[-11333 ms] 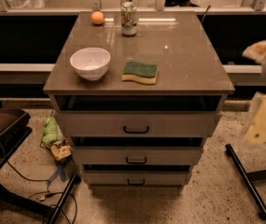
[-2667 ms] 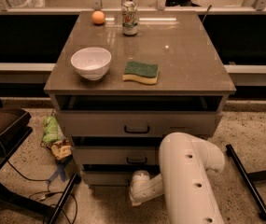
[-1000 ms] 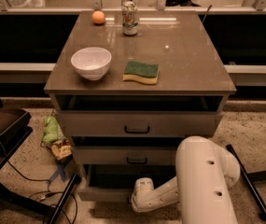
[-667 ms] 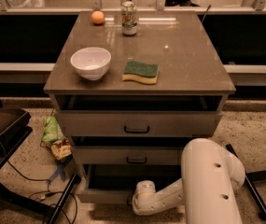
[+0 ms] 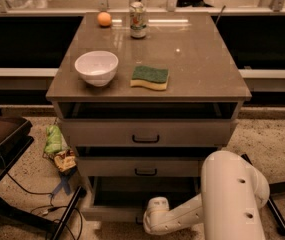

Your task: Open bottom drawer

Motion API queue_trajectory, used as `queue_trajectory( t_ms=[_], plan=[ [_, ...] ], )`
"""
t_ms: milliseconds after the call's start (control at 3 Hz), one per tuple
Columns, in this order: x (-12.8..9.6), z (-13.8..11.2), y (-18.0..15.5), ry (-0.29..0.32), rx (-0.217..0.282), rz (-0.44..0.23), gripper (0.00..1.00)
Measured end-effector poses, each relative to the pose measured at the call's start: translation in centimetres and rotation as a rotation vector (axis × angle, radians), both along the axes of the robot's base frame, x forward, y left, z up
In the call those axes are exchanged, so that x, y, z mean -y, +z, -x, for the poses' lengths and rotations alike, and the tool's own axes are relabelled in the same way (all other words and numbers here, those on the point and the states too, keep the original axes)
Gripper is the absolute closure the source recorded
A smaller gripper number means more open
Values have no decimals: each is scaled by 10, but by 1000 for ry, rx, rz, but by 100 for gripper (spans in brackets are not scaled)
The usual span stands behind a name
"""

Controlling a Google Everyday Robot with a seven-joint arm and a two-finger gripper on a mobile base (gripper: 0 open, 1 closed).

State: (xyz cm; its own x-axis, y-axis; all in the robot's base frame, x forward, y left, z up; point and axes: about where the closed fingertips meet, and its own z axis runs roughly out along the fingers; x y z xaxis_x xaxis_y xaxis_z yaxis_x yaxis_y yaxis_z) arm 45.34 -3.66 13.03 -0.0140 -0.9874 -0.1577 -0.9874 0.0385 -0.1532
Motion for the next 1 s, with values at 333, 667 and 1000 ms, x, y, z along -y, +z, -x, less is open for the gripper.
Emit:
queue_trajectory(
  t_ms=[333, 667, 1000],
  plan=[
    [0, 1, -1, 0, 0, -1, 100],
    [4, 10, 4, -2, 5, -12, 100],
    [12, 19, 20, 2, 22, -35, 100]
  ],
)
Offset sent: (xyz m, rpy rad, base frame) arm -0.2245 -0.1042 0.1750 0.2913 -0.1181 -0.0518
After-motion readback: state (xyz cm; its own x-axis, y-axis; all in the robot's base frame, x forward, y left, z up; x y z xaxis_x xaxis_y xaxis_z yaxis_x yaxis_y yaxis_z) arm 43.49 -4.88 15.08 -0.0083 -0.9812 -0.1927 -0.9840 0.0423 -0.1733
